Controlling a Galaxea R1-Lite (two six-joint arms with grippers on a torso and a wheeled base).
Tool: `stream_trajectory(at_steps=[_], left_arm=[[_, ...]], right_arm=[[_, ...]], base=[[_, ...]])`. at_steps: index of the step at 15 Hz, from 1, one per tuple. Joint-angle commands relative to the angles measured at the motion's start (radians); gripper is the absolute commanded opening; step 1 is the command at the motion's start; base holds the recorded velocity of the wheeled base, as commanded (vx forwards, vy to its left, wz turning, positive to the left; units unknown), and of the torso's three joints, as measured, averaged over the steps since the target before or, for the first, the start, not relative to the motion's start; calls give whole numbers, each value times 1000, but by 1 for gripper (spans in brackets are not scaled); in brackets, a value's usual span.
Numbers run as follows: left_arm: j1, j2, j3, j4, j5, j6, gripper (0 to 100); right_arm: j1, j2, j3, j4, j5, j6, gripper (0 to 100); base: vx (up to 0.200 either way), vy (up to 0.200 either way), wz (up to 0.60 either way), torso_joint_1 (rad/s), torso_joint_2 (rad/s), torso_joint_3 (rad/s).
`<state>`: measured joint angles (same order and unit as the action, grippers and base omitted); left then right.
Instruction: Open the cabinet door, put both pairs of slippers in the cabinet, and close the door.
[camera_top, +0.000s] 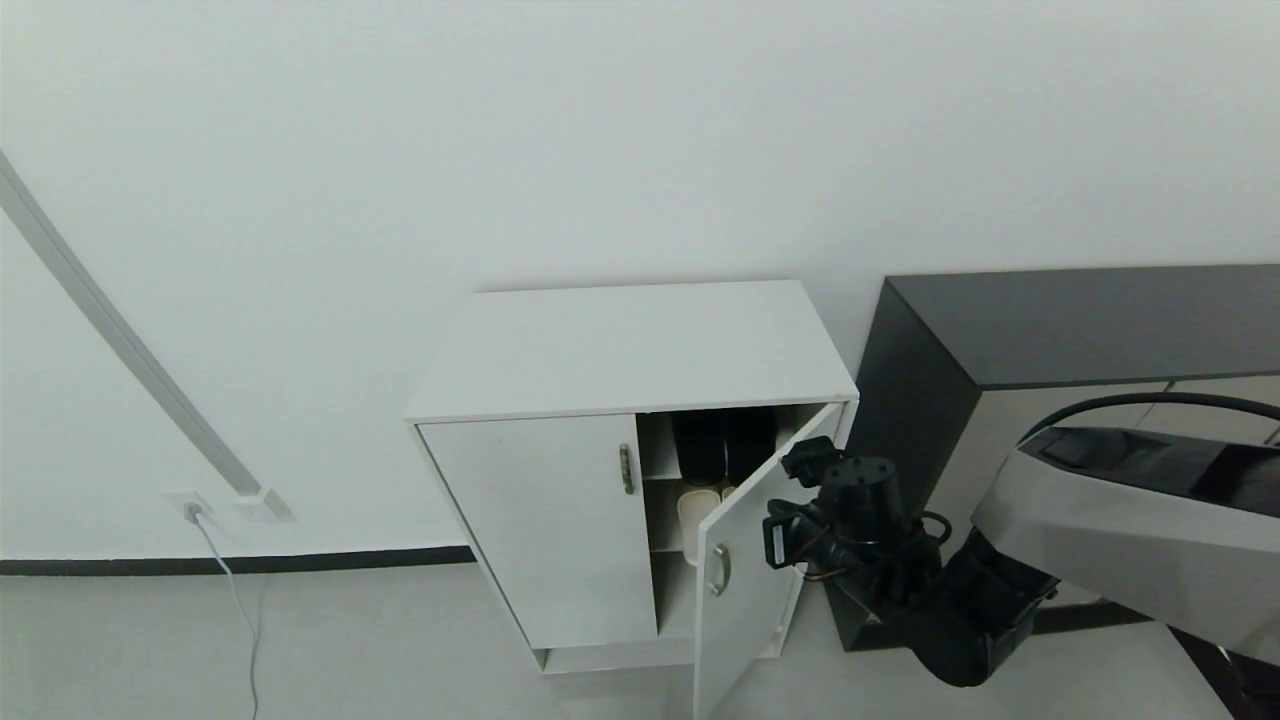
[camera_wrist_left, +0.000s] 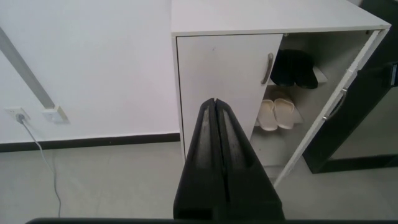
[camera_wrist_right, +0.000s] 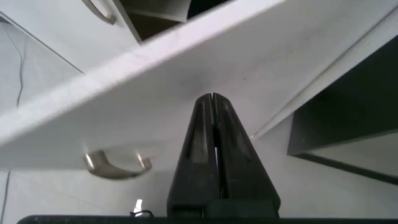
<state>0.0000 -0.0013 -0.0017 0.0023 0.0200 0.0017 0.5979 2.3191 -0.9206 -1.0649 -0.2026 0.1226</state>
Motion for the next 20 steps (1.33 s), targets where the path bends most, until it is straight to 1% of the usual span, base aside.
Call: stream_trajectory(at_steps=[1, 5, 8, 9, 11, 17, 20], left_arm=[[0, 1, 0, -1, 0, 0, 0], [0, 1, 0, -1, 0, 0, 0], [0, 1, 0, -1, 0, 0, 0], [0, 1, 0, 1, 0, 0, 0], [0, 1, 0, 1, 0, 0, 0], [0, 1, 0, -1, 0, 0, 0], [0, 1, 0, -1, 0, 0, 0]], right_arm=[[-3, 23, -21, -17, 0, 0, 0], [-7, 63, -83, -24, 0, 16, 0], [-6, 112, -162, -35, 0, 37, 0], [-7, 117, -170, -35, 0, 37, 0], [-7, 154, -238, -33, -1, 35, 0], [-33, 201, -343, -24, -1, 35, 0], [-50, 215, -382, 2, -1, 35, 0]], base=[[0, 0, 0, 0, 0, 0], [0, 0, 0, 0, 0, 0], [0, 0, 0, 0, 0, 0], [0, 0, 0, 0, 0, 0], [0, 0, 0, 0, 0, 0], [0, 0, 0, 0, 0, 0], [0, 0, 0, 0, 0, 0]])
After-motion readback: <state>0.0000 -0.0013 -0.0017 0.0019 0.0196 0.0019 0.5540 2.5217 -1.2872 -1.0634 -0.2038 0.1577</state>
